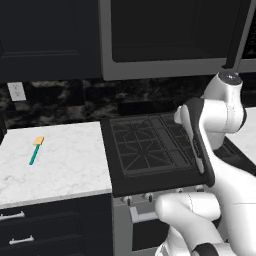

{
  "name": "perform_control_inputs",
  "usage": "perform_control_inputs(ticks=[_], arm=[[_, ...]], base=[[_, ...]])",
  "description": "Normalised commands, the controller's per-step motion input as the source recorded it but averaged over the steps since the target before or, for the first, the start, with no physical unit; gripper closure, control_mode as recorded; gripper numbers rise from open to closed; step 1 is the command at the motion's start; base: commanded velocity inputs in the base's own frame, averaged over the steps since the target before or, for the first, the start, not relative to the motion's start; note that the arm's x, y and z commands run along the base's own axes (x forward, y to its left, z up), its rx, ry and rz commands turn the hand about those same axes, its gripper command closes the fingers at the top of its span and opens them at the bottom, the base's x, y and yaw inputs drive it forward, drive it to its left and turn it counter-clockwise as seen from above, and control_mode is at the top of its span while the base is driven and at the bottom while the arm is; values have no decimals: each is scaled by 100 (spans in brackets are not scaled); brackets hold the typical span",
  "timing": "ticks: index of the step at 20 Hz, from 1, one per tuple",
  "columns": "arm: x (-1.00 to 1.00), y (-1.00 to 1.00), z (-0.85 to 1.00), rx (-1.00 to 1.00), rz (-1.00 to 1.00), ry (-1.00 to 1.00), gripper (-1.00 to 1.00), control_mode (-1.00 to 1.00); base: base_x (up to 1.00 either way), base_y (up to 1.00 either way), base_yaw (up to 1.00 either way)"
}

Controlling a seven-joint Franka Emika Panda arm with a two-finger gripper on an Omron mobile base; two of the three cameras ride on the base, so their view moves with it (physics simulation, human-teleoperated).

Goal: Put the mushroom and sweet potato in the pot. Retrieve the spatula and lightly stir the vegetables in the pot.

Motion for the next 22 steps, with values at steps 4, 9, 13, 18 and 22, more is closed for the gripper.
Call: perform_control_inputs(ticks=[4,9,13,18,22], arm=[[-41,9,43,0,12,-10,-100,-100],[-12,7,2,-3,5,0,-100,-100],[-1,5,0,-2,0,0,-100,-100],[-4,4,0,0,1,0,-100,100],[0,0,0,0,0,0,-100,100]], base=[[0,0,0],[0,0,0],[0,0,0],[-44,48,10],[-21,100,17]])
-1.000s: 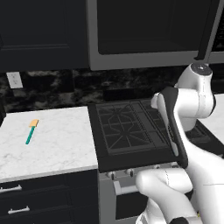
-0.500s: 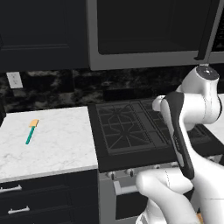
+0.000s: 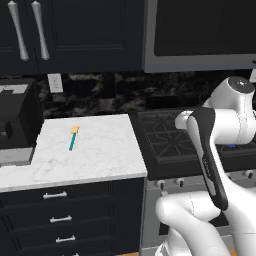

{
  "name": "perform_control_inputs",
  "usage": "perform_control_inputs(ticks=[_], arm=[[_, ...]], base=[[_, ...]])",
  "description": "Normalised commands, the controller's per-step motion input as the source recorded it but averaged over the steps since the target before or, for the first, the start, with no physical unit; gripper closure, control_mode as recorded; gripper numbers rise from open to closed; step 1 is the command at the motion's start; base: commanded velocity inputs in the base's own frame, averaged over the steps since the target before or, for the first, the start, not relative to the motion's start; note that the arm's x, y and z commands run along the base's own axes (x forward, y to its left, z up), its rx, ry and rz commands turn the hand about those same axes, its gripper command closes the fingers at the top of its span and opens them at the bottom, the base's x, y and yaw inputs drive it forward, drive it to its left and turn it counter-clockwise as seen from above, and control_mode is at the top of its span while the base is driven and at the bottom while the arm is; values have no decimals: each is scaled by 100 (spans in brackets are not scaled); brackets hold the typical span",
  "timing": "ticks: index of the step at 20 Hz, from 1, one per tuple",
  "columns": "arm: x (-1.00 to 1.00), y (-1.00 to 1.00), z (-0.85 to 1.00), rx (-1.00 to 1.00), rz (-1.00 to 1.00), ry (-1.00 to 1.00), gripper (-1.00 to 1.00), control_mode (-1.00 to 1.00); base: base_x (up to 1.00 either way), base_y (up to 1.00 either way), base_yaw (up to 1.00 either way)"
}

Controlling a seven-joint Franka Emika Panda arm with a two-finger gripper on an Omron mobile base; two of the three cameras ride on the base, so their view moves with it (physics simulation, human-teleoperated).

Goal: Put the mushroom and sweet potato in the pot. Retrieve the spatula and lightly stir the vegetables in the pot.

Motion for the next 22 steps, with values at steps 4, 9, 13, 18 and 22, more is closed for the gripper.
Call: perform_control_inputs(ticks=[4,9,13,18,22], arm=[[0,0,0,0,0,0,-100,100],[0,0,0,0,0,0,-100,100],[0,0,0,0,0,0,-100,100],[0,0,0,0,0,0,-100,100],[0,0,0,0,0,0,-100,100]], base=[[0,100,15],[32,77,5],[44,66,0],[56,42,0],[44,16,0]])
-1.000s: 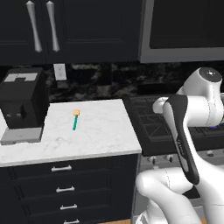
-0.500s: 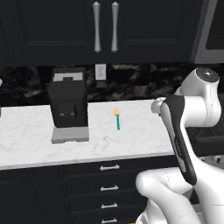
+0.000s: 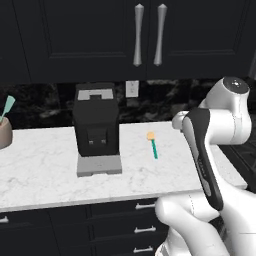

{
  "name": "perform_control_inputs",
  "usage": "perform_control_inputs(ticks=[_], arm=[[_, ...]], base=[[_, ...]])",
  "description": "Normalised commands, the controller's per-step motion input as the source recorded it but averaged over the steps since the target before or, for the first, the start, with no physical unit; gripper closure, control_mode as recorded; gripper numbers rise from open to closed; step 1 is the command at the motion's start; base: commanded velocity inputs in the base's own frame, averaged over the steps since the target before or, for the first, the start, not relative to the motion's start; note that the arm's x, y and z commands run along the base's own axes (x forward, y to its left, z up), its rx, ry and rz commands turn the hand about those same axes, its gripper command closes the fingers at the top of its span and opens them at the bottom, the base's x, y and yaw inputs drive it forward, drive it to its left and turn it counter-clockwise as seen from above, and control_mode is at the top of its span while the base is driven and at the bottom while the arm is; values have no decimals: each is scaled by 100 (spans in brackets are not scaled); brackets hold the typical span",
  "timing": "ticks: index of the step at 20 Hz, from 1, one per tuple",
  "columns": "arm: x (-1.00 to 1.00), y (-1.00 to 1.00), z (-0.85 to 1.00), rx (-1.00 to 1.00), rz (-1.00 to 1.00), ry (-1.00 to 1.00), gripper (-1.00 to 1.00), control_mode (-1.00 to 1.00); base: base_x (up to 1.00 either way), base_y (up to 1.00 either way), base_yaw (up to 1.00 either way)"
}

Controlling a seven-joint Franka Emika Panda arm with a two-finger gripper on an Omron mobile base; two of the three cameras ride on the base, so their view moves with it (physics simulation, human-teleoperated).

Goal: Put the mushroom and sweet potato in the pot. Retrieve the spatula and lightly stir the vegetables in the pot.

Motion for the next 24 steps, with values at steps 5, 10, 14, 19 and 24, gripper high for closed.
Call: perform_control_inputs(ticks=[5,10,14,19,24], arm=[[27,-1,-20,0,-4,10,-100,-100],[62,1,-38,0,-8,17,-100,-100],[50,0,-52,0,-1,17,-100,-100],[52,0,-75,2,4,15,-100,-100],[33,1,-51,0,1,1,-100,-100]], base=[[12,0,-1],[0,0,0],[0,0,0],[0,0,0],[0,0,0]])
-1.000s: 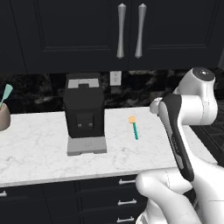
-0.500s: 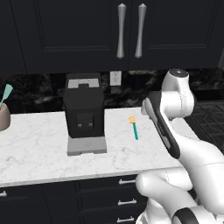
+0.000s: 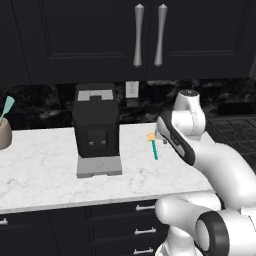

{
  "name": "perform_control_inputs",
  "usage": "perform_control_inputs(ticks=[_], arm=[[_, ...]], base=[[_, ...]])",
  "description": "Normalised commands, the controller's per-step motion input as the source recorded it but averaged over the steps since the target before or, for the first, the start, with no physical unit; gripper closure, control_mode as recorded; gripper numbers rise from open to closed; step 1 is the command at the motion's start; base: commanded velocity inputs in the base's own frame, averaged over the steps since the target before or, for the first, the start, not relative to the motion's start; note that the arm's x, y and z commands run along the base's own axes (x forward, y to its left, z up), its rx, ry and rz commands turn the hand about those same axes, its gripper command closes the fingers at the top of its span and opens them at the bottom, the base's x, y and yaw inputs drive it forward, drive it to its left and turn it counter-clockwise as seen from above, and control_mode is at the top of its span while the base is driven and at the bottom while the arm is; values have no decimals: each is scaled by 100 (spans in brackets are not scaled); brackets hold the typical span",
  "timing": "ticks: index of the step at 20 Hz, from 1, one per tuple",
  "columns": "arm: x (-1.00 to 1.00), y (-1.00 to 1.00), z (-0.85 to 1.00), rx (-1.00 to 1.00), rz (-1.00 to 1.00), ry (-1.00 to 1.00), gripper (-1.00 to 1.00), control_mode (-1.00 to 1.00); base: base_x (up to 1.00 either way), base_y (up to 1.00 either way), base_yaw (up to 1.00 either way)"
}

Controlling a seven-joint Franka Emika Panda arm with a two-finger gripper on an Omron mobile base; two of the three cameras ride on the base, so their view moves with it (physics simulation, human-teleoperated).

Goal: Put the mushroom and sweet potato in the pot. Retrieve the spatula and lightly stir the vegetables in the pot.

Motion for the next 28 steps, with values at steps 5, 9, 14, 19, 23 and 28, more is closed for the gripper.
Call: perform_control_inputs(ticks=[5,9,14,19,23,28], arm=[[24,3,-18,0,0,4,-100,-100],[50,11,-41,0,0,1,-100,-100],[41,8,-44,0,0,2,-100,-100],[32,4,-56,0,0,2,-100,-100],[42,4,-46,0,0,1,-100,-100],[36,1,-32,0,0,1,-100,-100]], base=[[0,0,0],[0,0,0],[0,0,0],[0,0,0],[0,0,0],[0,0,0]])
